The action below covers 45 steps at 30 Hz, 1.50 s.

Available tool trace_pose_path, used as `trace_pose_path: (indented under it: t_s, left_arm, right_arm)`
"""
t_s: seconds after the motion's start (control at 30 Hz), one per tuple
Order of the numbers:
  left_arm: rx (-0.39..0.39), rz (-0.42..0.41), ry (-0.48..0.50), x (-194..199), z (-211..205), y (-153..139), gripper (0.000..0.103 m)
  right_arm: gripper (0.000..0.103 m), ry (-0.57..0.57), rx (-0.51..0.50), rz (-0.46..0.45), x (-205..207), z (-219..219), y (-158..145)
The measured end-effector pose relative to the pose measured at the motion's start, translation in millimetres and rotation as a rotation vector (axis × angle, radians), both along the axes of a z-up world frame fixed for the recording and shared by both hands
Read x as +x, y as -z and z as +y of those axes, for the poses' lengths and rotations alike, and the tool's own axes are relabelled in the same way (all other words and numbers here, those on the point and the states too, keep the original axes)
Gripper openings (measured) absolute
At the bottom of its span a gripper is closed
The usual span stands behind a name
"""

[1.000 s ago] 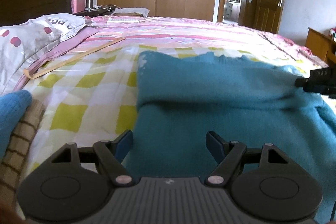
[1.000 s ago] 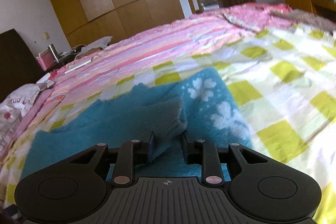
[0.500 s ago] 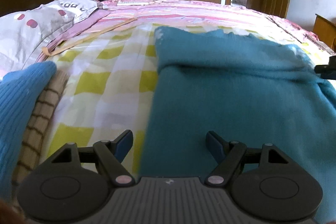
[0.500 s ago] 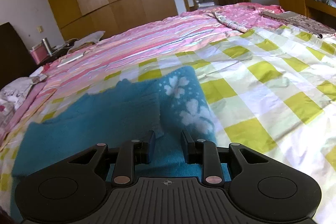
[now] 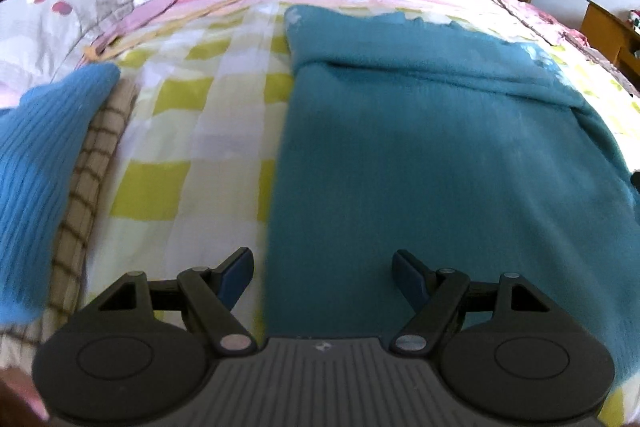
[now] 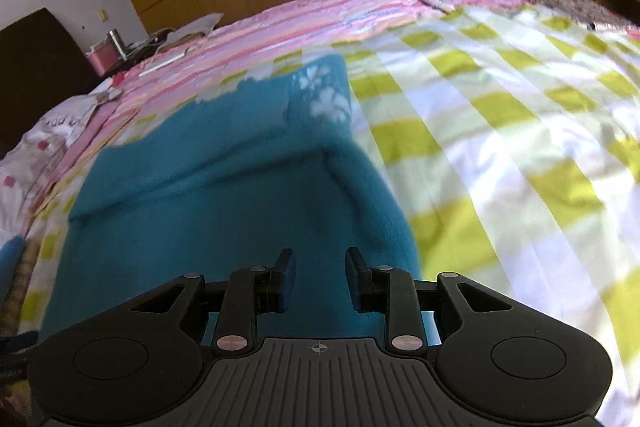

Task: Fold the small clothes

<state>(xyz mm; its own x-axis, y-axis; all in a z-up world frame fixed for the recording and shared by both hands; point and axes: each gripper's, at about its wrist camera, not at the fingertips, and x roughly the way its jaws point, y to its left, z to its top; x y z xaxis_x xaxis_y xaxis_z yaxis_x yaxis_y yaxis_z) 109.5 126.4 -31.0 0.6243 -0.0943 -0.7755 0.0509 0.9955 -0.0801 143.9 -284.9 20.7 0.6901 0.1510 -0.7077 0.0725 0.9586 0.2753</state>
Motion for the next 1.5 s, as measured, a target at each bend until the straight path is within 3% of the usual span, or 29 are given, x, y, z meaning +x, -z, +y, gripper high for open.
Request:
trace_pose_path:
  t_s: [0.5, 0.67, 0.77, 0.9, 1.33, 1.5]
  left_arm:
    - [0.047, 0.101, 0.073, -33.3, -13.0, -4.2, 0.081]
    - [0.03, 0.137, 0.078, -42.4, -12.0, -6.3, 0.081]
    - [0.035, 0.142, 0.078, -46.3, -12.3, -6.8, 0.081]
    - [0.046, 0.137, 0.086, -47.4, -14.6, -5.9, 0.081]
    - [0.022, 0.128, 0.081, -48.3, -11.5, -4.9, 0.081]
    - [0.03, 0.123, 0.097, -50.5, -13.8, -7.1, 0.081]
  right_arm:
    - [0.03, -0.017, -0.035, 0.081, -86.5, -21.5, -3.9]
    - [0.03, -0.034, 0.015, 0.139, -97.2, -23.8, 4.6]
    - [0.03, -0.035, -0.028, 0.16, -102.6, -21.1, 8.3]
    - [0.03, -0.048, -0.004, 0.205, -111.9, -21.6, 13.2]
    - [0.032, -0.102, -0.106, 0.218, -110.2, 5.0, 17.2]
    - [0.01, -0.112, -0.128, 0.241, -108.4, -5.3, 13.0]
